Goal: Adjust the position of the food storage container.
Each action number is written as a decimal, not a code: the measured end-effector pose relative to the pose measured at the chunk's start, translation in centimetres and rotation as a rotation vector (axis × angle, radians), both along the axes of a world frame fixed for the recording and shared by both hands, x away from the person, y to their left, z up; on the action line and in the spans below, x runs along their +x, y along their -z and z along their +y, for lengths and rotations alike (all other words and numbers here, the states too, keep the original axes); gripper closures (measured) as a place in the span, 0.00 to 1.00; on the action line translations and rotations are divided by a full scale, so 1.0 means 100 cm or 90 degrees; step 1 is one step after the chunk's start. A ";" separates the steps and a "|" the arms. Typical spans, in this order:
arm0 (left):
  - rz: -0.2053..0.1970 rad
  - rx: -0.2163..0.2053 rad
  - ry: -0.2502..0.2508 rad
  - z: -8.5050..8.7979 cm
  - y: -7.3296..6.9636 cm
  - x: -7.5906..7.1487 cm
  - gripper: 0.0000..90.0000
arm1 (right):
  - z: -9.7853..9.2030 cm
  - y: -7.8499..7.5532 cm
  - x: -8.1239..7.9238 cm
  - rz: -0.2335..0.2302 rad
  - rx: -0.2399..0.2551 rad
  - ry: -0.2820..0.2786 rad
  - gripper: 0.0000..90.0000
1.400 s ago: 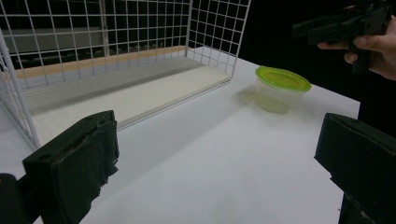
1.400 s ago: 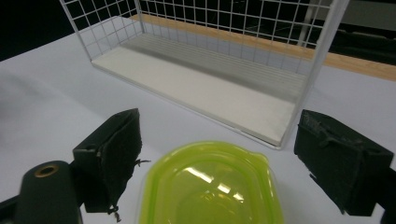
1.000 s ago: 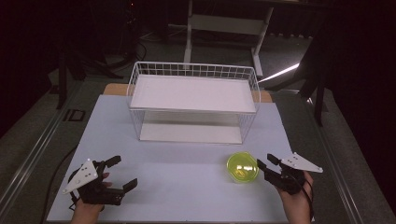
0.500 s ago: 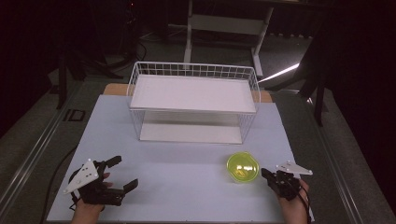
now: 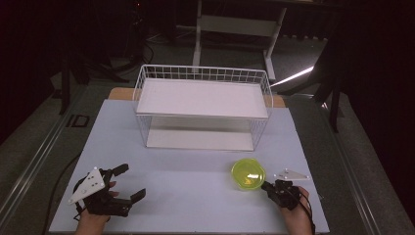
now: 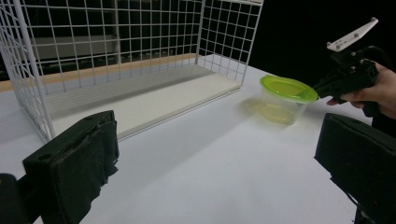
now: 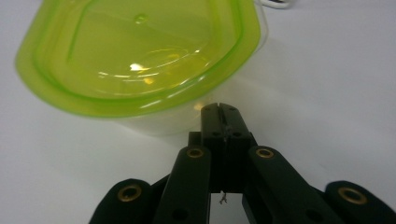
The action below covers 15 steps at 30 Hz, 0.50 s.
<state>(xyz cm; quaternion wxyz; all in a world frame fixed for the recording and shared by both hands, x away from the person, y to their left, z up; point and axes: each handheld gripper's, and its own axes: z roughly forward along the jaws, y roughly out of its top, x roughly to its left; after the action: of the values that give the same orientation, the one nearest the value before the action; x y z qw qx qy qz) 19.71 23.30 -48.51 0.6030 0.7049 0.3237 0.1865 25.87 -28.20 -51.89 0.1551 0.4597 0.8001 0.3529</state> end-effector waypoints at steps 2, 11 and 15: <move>-0.001 0.001 0.001 0.000 0.000 0.000 0.00 | 0.006 -0.001 0.001 -0.004 -0.004 -0.008 1.00; -0.004 0.000 0.001 0.000 -0.001 -0.001 0.00 | 0.023 0.002 0.012 0.011 -0.007 -0.028 1.00; -0.003 0.000 -0.001 0.000 -0.001 -0.001 0.00 | 0.016 0.000 0.020 0.002 -0.013 -0.014 1.00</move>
<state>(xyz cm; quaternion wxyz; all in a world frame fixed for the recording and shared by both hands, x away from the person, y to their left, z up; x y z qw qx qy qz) 19.62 23.34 -48.43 0.6037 0.7040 0.3230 0.1886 27.92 -26.57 -51.89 0.1544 0.4495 0.8092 0.3454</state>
